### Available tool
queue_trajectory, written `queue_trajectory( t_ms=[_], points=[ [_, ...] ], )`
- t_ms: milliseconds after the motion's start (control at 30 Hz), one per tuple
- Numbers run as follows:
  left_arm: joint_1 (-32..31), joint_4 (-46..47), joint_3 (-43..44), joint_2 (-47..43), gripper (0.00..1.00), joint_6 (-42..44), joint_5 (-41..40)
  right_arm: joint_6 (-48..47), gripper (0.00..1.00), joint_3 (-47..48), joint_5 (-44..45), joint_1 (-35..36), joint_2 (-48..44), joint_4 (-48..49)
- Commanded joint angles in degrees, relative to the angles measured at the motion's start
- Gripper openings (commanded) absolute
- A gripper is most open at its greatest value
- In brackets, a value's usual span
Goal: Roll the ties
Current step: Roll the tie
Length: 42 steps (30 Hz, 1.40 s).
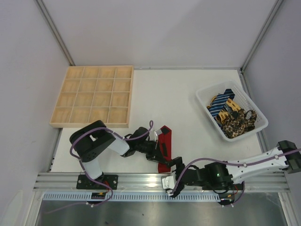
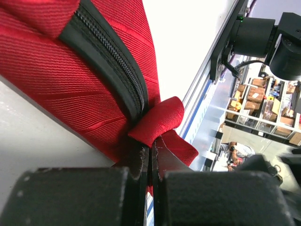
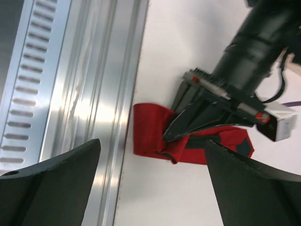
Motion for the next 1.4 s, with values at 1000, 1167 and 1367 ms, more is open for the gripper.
queue_trajectory(
  t_ms=[1000,1167,1367],
  points=[
    [0.6,-13.4,-3.1,4.8,0.00,5.9,-7.6,-2.4,0.58,-10.9,17.2,3.9,21.3,36.2],
    [0.6,-14.2,-2.9,4.6,0.00,6.4,-7.8,-1.7,0.56,-11.2,15.0,2.4,20.2,35.0],
    [0.6,-14.4,-2.5,4.9,0.00,6.5,-7.6,-0.5,0.51,-10.4,13.7,2.4,21.6,33.4]
  ],
)
